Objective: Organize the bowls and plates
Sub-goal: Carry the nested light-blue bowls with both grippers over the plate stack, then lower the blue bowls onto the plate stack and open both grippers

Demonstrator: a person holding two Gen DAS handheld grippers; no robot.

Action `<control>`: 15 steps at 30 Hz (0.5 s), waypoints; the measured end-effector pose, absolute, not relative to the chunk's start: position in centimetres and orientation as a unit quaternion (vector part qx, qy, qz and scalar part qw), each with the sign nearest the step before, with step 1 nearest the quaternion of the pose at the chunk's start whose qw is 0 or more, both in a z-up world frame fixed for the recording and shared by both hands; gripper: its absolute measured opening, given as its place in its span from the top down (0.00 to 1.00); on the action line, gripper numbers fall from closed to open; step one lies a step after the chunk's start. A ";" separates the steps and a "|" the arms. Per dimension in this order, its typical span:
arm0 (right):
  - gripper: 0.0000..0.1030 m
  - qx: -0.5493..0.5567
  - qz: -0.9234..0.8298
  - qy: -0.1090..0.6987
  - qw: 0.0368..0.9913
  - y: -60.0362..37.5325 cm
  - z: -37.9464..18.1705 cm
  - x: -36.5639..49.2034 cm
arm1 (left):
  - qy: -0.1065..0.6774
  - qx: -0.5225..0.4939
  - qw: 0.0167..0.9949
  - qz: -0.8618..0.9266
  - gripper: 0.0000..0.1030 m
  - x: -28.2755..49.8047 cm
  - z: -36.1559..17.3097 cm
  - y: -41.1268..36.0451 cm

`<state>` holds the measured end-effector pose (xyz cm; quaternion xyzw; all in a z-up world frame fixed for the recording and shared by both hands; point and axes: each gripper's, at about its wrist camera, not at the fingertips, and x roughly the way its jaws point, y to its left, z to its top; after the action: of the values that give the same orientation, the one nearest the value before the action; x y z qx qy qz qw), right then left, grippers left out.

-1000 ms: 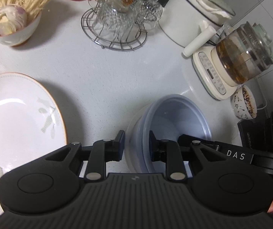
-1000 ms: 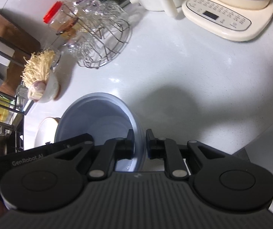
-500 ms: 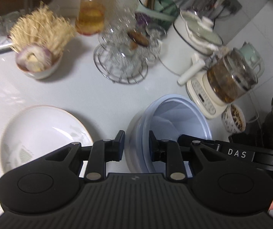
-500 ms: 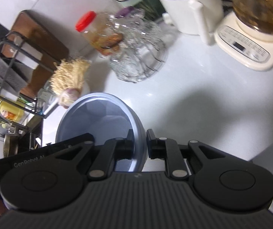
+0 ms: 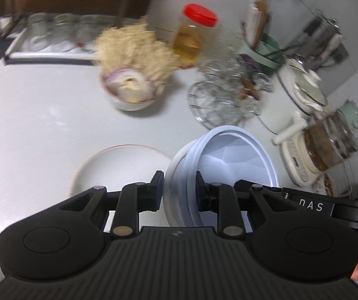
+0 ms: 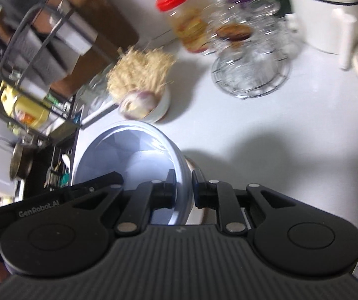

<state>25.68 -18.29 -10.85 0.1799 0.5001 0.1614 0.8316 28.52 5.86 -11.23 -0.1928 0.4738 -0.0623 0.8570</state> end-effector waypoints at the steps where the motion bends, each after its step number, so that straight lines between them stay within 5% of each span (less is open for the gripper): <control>1: 0.83 0.175 0.165 0.504 0.830 -17.4 -11.2 25.8 | 0.475 -0.196 0.856 -0.056 0.73 28.4 -11.7 6.6; 15: 0.83 0.126 0.188 0.554 0.801 -12.3 -16.3 27.6 | 0.494 -0.238 0.837 -0.008 0.73 28.2 -17.5 10.8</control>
<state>27.59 -12.28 -16.27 0.1265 0.5545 0.1880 0.8008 28.17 10.84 -17.53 -0.2376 0.4937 -0.0078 0.8365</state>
